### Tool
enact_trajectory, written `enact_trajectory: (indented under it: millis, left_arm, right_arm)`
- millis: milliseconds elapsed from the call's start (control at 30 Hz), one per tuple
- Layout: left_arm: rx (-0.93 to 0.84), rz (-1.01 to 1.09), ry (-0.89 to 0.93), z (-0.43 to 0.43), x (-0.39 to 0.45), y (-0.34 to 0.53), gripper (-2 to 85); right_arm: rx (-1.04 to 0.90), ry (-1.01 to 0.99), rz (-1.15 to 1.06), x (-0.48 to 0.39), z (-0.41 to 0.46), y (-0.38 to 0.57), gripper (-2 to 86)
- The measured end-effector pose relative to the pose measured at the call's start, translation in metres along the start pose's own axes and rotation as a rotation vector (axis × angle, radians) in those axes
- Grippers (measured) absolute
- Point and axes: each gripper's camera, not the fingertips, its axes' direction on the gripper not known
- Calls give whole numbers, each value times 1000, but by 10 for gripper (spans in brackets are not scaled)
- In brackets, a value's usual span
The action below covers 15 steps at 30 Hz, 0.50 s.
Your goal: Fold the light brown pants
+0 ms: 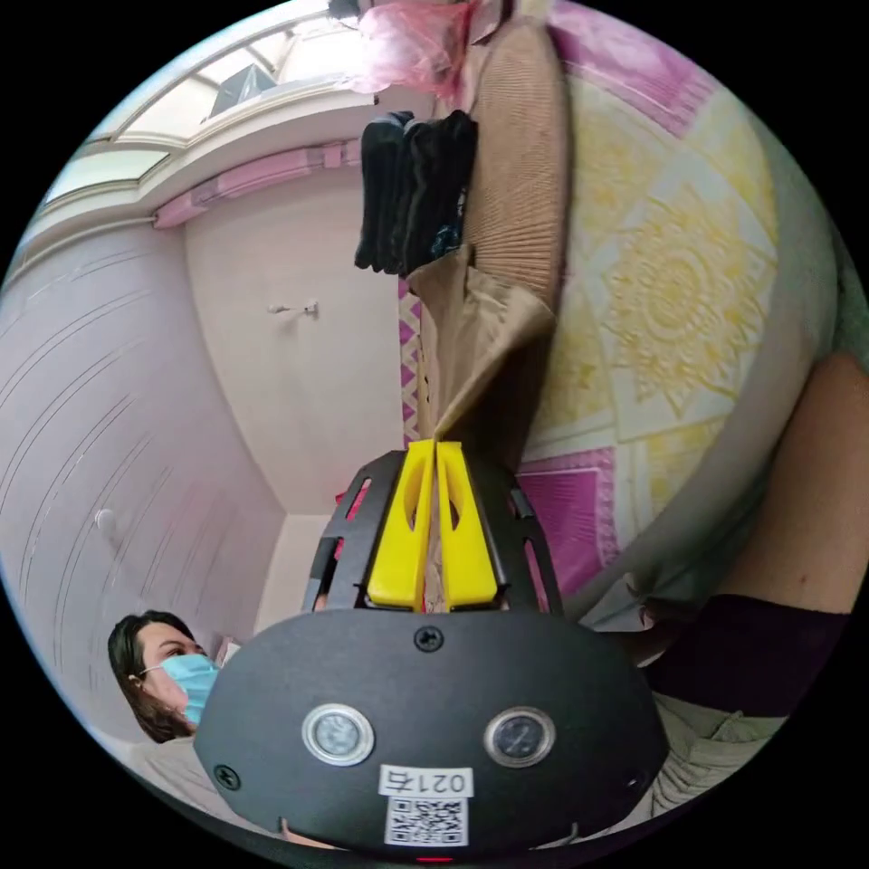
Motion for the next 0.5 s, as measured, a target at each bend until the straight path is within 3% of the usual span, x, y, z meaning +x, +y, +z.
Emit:
enact_trajectory:
  millis: [267, 500]
  left_arm:
    - [-53, 245, -81, 31, 139, -96, -9]
    - [-171, 381, -244, 187, 251, -255, -9]
  right_arm:
    - [-134, -18, -166, -85, 93, -87, -7]
    - [-218, 206, -330, -128, 240, -191, -7]
